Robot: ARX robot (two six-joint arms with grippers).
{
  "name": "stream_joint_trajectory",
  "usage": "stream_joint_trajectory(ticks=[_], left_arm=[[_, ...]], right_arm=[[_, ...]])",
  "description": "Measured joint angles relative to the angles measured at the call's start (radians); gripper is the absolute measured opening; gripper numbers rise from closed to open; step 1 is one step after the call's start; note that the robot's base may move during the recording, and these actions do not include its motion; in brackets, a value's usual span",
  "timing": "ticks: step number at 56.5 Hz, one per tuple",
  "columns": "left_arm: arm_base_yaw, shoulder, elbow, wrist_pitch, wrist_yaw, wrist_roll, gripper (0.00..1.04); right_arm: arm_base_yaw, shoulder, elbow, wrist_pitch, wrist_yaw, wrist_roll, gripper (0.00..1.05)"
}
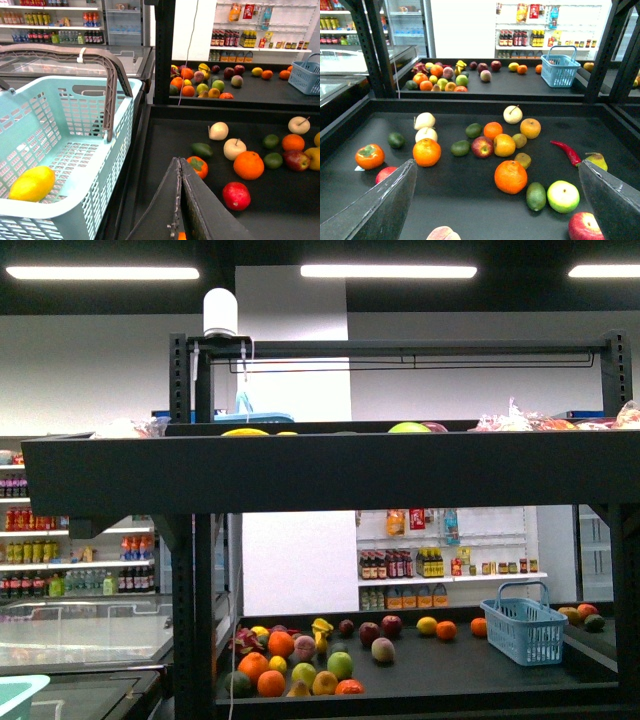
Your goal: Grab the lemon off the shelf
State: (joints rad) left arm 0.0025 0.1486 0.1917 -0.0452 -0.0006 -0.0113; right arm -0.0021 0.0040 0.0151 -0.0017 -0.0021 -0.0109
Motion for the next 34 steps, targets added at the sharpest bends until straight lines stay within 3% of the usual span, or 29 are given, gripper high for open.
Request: stream_joint_trajectory(ticks=[34], left_arm=[[0.0,-0.09,-0.128,0.032,0.0,0.0,0.03]], right_arm=[[0.0,0.0,0.0,0.0,0.001,0.0,0.97]])
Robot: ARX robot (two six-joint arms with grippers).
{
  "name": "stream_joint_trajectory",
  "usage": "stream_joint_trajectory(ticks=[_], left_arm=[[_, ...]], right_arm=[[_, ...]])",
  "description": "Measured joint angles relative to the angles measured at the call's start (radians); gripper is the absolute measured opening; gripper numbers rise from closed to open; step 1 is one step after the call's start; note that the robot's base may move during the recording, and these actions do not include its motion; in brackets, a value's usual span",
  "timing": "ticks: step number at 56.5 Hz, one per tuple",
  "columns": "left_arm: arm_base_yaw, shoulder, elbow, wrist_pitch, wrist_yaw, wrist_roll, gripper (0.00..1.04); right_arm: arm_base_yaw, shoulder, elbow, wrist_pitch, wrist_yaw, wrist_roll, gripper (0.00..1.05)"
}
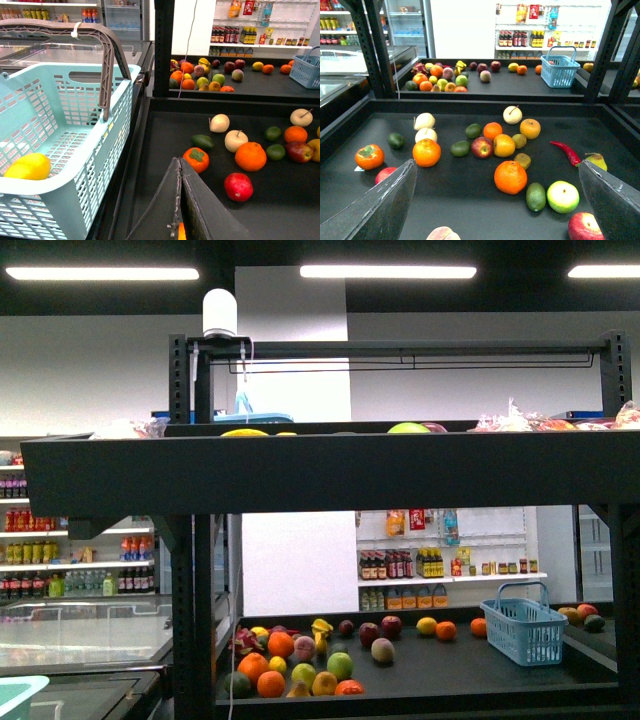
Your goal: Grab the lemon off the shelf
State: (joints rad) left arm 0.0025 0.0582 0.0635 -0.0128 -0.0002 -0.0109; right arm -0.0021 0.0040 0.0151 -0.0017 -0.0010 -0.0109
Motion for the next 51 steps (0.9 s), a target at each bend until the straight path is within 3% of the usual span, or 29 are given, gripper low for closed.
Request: stream_joint_trajectory(ticks=[35,51], left_arm=[[0.0,-0.053,-0.05,0.007,0.0,0.0,0.04],[0.0,-0.053,-0.05,0.007,0.0,0.0,0.55]], right_arm=[[0.0,0.0,0.0,0.0,0.0,0.0,0.97],[0.0,0.0,0.0,0.0,0.0,0.0,0.97]])
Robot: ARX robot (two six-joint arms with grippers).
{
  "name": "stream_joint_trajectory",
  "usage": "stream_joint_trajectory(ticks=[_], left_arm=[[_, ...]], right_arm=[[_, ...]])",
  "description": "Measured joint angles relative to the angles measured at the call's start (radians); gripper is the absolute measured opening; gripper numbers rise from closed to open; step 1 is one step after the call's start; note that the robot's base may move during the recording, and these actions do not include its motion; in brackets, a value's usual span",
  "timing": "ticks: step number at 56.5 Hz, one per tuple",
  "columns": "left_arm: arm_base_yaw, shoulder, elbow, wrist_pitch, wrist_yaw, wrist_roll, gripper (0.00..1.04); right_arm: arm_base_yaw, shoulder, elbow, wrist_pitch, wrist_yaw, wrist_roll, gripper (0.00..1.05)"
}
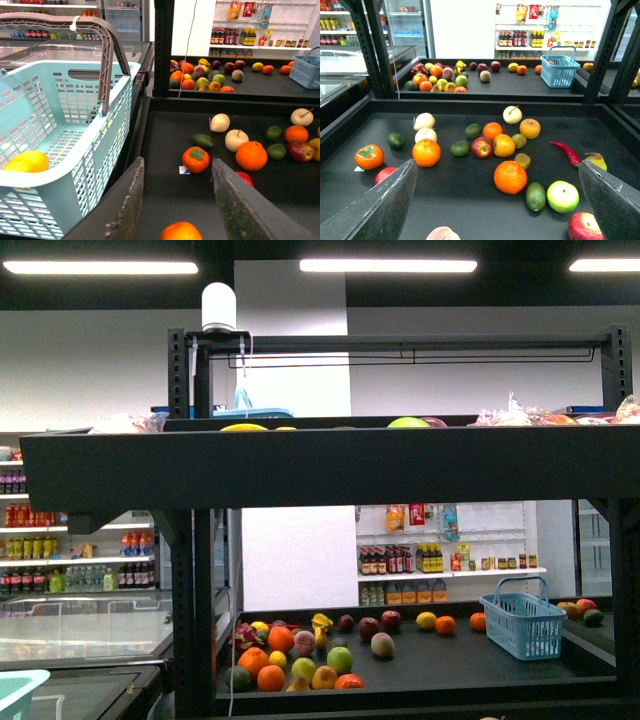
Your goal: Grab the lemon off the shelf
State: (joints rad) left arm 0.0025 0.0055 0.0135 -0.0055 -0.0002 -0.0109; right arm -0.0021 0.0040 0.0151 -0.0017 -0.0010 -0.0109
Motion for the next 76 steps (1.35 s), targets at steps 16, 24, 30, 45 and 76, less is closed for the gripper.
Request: stream_joint_trajectory(ticks=[16,24,30,45,76], left_arm=[[0.0,0.0,0.0,0.0,0.0,0.002,0.97],[0.0,0.0,0.0,0.0,0.0,0.002,0.97],[0.0,0.0,0.0,0.0,0.0,0.002,0.97],[0.0,0.0,0.0,0.0,0.0,0.002,0.97],[0.0,0.0,0.0,0.0,0.0,0.002,0.97]], right_arm=[[0.0,0.0,0.0,0.0,0.0,0.0,0.97],[0.0,0.0,0.0,0.0,0.0,0.0,0.97],[0.0,0.0,0.0,0.0,0.0,0.0,0.97],[0.0,0.0,0.0,0.0,0.0,0.0,0.97],[0.0,0.0,0.0,0.0,0.0,0.0,0.97]])
